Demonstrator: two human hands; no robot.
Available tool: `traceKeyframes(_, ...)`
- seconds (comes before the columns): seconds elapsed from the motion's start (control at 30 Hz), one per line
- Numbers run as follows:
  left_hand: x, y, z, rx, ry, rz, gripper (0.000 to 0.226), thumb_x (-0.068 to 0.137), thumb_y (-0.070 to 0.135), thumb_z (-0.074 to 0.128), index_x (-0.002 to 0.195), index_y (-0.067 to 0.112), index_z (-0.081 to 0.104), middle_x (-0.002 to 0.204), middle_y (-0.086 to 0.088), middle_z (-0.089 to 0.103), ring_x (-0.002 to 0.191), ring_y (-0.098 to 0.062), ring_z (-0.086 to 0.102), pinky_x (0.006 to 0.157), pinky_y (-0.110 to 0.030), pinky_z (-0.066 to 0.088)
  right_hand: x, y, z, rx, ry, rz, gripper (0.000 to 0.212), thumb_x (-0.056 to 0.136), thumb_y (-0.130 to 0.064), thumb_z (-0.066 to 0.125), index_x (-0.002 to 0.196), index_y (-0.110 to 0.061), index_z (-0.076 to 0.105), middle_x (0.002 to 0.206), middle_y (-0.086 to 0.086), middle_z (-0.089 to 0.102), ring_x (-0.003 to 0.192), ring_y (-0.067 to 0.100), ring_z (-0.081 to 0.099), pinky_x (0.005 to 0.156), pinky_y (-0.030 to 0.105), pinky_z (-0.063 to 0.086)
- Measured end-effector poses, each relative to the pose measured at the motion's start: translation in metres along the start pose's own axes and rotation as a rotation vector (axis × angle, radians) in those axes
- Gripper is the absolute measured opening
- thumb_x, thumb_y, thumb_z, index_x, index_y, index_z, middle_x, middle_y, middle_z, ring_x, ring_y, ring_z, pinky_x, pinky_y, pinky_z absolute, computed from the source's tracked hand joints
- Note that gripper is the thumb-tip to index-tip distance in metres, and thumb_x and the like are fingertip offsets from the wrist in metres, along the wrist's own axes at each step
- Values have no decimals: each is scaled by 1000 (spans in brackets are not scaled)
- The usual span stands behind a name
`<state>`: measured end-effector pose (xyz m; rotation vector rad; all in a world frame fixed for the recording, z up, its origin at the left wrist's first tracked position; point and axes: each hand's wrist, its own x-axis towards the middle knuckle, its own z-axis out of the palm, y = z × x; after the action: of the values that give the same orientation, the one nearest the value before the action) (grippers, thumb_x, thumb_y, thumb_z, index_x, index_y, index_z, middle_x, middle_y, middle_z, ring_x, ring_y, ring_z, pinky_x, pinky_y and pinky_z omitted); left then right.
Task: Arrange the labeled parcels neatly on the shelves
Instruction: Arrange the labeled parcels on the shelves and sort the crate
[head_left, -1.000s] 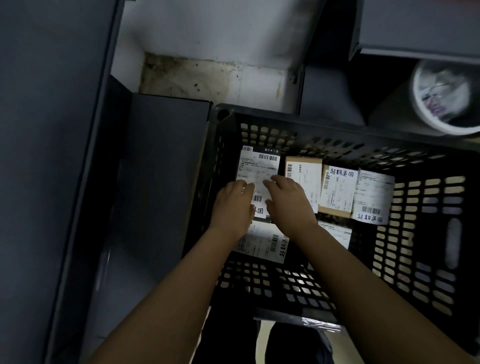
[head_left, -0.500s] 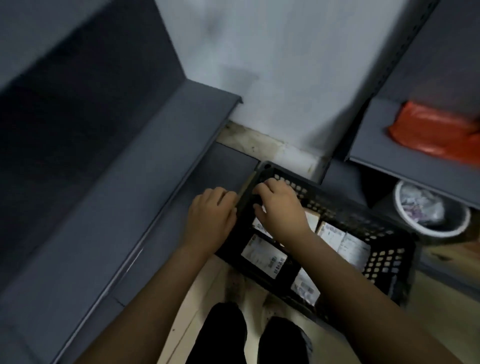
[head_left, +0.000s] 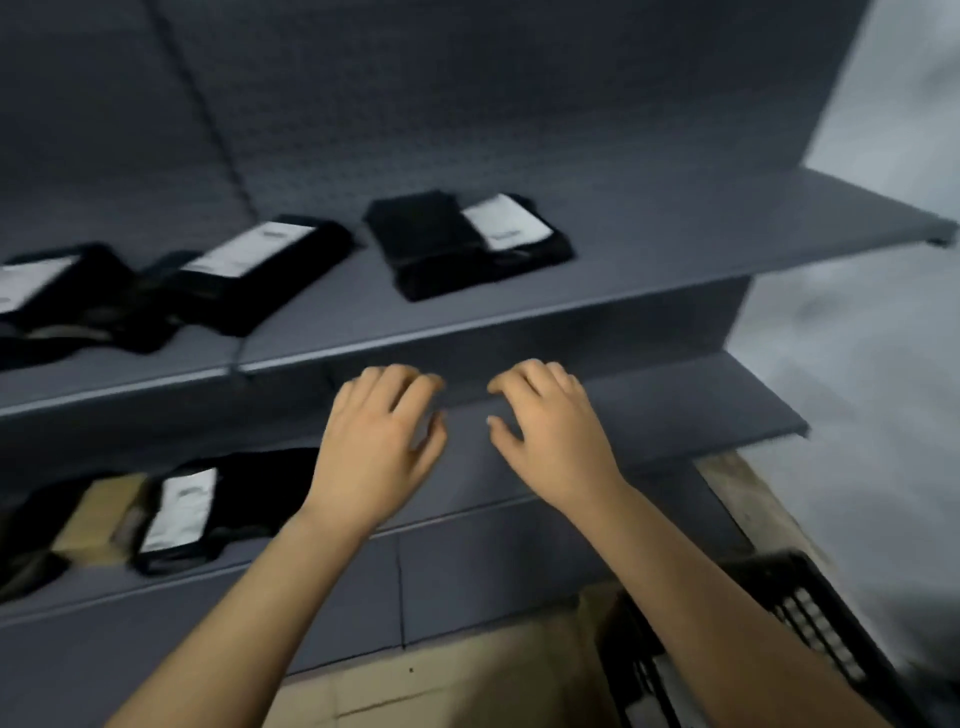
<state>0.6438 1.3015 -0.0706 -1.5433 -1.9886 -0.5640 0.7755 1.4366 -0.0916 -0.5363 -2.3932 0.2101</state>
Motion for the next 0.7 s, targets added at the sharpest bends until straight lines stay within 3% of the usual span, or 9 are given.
traceKeyframes(0.33, -83, -151, -151, 330, 149, -273, 30, 84, 24, 62, 111, 9, 63, 103, -7, 58, 89, -29, 53, 75, -39, 42, 87, -211, 43, 206, -17, -354, 26, 84, -20, 70, 108, -15, 63, 104, 1, 57, 97, 23, 53, 90, 36, 44)
traceKeyframes(0.7, -169, -296, -262, 462, 142, -381, 33, 82, 23, 63, 111, 9, 63, 108, -10, 58, 98, -30, 54, 78, -40, 47, 133, -412, 118, 302, -82, -453, 31, 88, -23, 65, 119, -17, 59, 113, 0, 54, 109, 22, 50, 99, 36, 38)
